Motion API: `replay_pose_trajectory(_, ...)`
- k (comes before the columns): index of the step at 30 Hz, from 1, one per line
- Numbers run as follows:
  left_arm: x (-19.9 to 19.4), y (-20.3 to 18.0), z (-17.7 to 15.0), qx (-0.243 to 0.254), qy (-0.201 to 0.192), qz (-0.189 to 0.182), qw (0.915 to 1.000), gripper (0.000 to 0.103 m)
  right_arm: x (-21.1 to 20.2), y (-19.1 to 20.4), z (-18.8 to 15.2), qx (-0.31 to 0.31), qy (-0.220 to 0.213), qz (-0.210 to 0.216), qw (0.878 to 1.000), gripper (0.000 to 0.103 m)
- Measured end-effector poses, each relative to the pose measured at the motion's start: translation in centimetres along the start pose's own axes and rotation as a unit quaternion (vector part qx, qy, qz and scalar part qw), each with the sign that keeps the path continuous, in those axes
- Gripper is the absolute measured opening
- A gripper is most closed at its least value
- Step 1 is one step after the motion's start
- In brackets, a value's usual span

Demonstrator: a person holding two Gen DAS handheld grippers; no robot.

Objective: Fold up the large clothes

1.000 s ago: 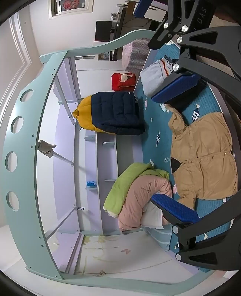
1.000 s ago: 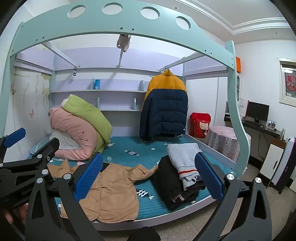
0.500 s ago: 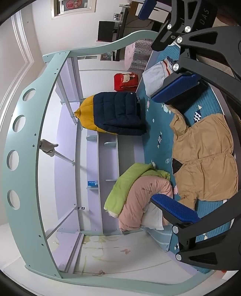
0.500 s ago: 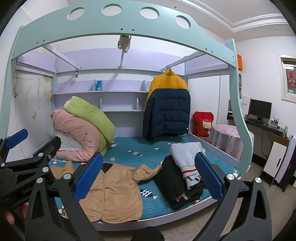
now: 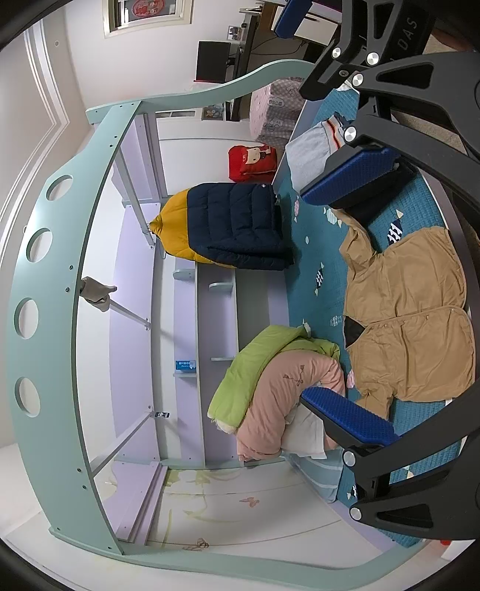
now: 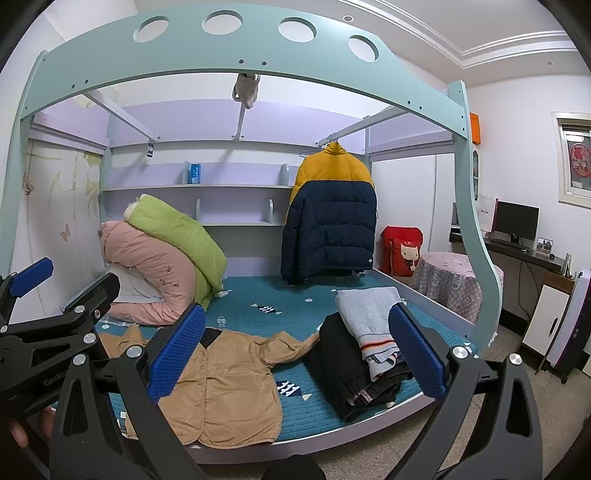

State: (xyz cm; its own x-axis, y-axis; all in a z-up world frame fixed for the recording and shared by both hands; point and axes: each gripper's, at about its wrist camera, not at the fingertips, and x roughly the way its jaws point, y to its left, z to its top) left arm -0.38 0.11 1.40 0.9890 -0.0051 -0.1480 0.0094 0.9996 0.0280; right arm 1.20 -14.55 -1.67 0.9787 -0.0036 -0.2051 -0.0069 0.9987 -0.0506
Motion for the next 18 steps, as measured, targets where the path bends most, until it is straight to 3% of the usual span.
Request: replay_pose_trajectory(18,-0.19,-0.16,-0.16,-0.002,0.000,0.000,1.0000,0.098,0.24,0.03,0.03,0.001,0.001,-0.001,1.000,0.096)
